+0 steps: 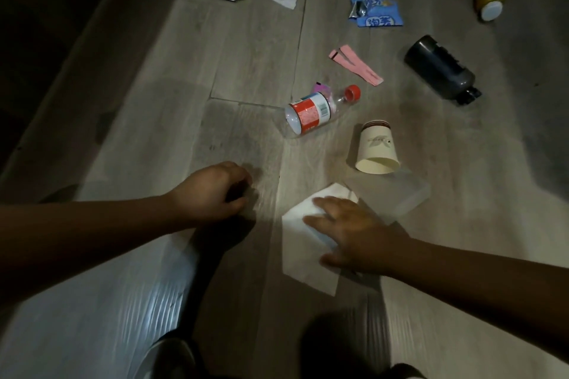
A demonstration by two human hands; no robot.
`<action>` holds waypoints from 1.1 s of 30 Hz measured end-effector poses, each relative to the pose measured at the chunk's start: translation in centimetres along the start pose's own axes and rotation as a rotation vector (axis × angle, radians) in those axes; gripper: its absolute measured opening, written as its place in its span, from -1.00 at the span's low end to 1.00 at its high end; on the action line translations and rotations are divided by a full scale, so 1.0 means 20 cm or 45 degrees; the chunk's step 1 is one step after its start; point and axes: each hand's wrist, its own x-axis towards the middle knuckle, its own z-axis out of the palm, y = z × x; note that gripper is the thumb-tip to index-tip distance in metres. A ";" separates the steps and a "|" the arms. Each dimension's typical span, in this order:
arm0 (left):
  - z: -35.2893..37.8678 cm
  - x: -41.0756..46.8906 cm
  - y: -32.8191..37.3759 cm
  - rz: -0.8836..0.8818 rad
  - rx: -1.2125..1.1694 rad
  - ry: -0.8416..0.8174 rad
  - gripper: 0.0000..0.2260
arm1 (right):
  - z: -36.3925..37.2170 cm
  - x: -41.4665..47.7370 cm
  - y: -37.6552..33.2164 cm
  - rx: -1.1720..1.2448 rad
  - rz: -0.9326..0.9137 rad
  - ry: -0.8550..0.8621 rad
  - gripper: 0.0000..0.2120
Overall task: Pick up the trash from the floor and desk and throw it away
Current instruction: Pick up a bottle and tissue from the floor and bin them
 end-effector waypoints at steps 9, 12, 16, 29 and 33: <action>0.03 0.10 0.16 0.096 0.016 -0.017 -0.76 | 0.13 -0.32 0.09 0.034 0.085 -0.022 -0.12; 0.04 0.11 0.20 0.098 0.016 -0.024 -0.76 | 0.13 -0.38 0.09 0.101 0.158 0.178 -0.19; 0.05 0.12 0.21 0.089 0.010 -0.042 -0.76 | 0.18 -0.46 0.06 0.411 0.562 0.419 -0.32; 0.07 0.15 0.24 0.102 0.029 -0.114 -0.76 | 0.34 -0.35 -0.11 0.698 0.613 0.604 -0.05; 0.07 0.13 0.20 0.066 0.037 -0.118 -0.79 | 0.32 -0.33 -0.05 0.479 0.425 0.543 -0.05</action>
